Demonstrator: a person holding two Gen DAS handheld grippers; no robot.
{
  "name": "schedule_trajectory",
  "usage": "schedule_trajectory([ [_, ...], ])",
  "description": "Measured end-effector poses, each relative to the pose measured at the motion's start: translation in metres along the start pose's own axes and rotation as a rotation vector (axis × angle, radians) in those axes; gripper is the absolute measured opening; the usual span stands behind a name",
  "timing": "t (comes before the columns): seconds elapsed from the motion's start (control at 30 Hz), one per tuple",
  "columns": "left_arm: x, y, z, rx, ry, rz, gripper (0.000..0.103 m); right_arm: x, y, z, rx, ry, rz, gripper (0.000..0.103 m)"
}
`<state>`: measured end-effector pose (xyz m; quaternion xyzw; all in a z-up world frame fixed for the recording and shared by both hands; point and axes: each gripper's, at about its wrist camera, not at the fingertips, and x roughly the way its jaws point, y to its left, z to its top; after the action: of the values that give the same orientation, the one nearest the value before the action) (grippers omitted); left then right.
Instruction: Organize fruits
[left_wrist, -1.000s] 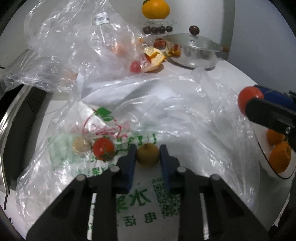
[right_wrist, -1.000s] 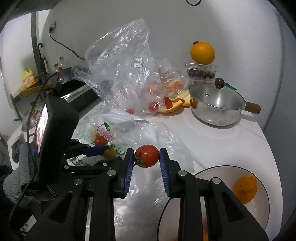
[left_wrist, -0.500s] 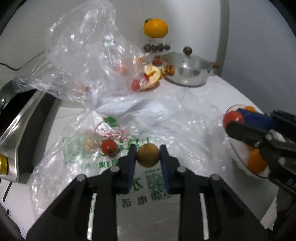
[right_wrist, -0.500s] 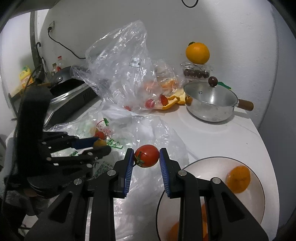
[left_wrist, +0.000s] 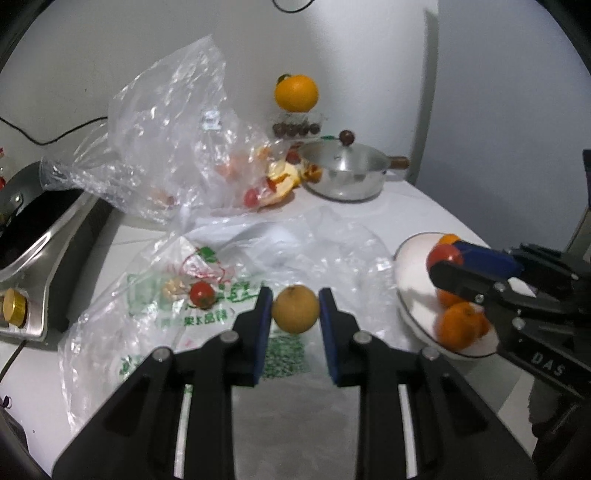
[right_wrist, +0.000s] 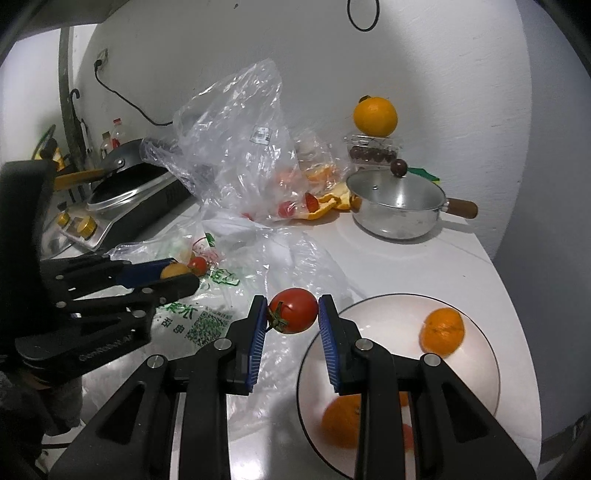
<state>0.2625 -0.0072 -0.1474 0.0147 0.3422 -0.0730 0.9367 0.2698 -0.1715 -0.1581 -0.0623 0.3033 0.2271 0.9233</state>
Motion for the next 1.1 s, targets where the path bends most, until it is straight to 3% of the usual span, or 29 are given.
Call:
schedule_trajectory([
  [0.4,-0.028,-0.038,-0.002,0.036,-0.083,-0.039,0.026,-0.028,-0.018,-0.013,0.011,-0.025,-0.025,0.03],
  [1.1,-0.022,-0.094,-0.009,0.055,-0.062,-0.12,0.026,-0.055,-0.059,-0.041,0.044,-0.029,-0.057,0.03],
])
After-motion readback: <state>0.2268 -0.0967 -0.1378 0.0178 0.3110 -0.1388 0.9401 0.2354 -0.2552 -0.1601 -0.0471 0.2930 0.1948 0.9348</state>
